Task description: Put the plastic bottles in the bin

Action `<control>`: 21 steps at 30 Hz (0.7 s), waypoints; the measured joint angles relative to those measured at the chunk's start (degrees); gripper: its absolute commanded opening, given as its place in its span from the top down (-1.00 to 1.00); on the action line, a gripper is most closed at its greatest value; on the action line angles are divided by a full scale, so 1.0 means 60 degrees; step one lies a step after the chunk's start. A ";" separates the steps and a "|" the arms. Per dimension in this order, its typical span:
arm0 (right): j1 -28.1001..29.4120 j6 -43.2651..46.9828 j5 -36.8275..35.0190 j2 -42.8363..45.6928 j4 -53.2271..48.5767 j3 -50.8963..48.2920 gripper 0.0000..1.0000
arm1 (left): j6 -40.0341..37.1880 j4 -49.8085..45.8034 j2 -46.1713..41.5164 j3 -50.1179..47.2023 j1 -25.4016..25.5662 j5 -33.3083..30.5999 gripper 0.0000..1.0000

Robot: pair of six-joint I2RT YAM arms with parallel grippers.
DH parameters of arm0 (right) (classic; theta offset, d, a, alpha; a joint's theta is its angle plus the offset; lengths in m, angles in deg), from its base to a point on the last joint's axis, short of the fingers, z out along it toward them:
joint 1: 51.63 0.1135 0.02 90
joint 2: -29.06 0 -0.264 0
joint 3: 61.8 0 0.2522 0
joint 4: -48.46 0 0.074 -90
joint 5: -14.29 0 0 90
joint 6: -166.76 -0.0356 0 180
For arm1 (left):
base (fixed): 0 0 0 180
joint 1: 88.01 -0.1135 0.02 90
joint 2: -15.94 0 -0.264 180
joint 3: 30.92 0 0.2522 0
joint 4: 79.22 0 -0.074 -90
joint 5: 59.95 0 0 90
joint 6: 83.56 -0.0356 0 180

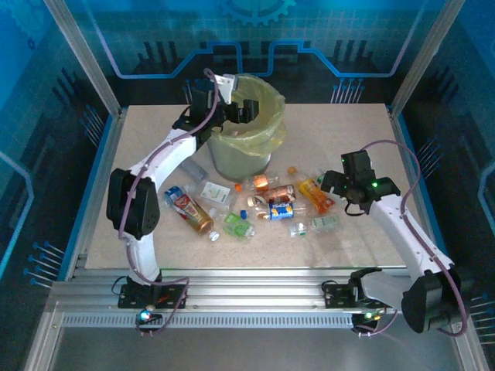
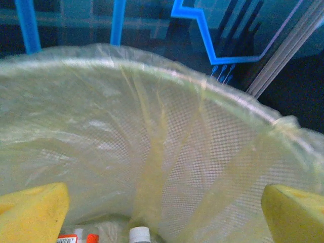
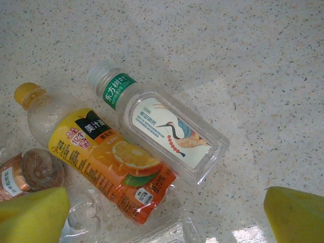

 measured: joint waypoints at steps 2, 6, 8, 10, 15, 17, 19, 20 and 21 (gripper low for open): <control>0.0000 0.0000 -0.0047 0.0084 0.0000 0.0000 -0.99 | 0.0025 -0.0211 -0.0441 0.0029 0.0000 -0.0157 -0.98; 0.0000 0.0004 -0.0109 0.0321 0.0000 0.0000 -0.99 | 0.0142 -0.0612 -0.1698 0.0127 0.0000 -0.0627 -0.98; 0.0000 0.0007 -0.0113 0.0455 -0.0004 0.0000 -0.99 | 0.0153 -0.0805 -0.2342 0.0131 0.0000 -0.0896 -0.98; 0.0000 0.0011 -0.0117 0.0601 -0.0022 0.0000 -0.99 | 0.0175 -0.1093 -0.3005 0.0120 -0.0011 -0.1249 -0.98; 0.0000 0.0044 -0.0182 0.0951 -0.0142 0.0000 -0.99 | 0.0474 -0.1683 -0.4972 -0.1100 -0.0255 -0.2091 -0.98; 0.0000 0.0044 -0.0193 0.1049 -0.0182 0.0000 -0.99 | 0.0736 -0.1942 -0.5788 -0.2065 -0.0488 -0.2302 -0.98; 0.0000 0.0044 -0.0193 0.1082 -0.0244 0.0000 -0.99 | 0.0965 -0.2379 -0.6492 -0.3060 -0.0721 -0.2514 -0.98; 0.0000 0.0044 -0.0197 0.1082 -0.0266 0.0004 -0.99 | 0.1024 -0.2641 -0.6794 -0.3541 -0.0816 -0.2605 -0.98; 0.0000 0.0044 -0.0197 0.1082 -0.0295 0.0007 -0.99 | 0.1075 -0.2965 -0.7005 -0.3891 -0.0885 -0.2670 -0.98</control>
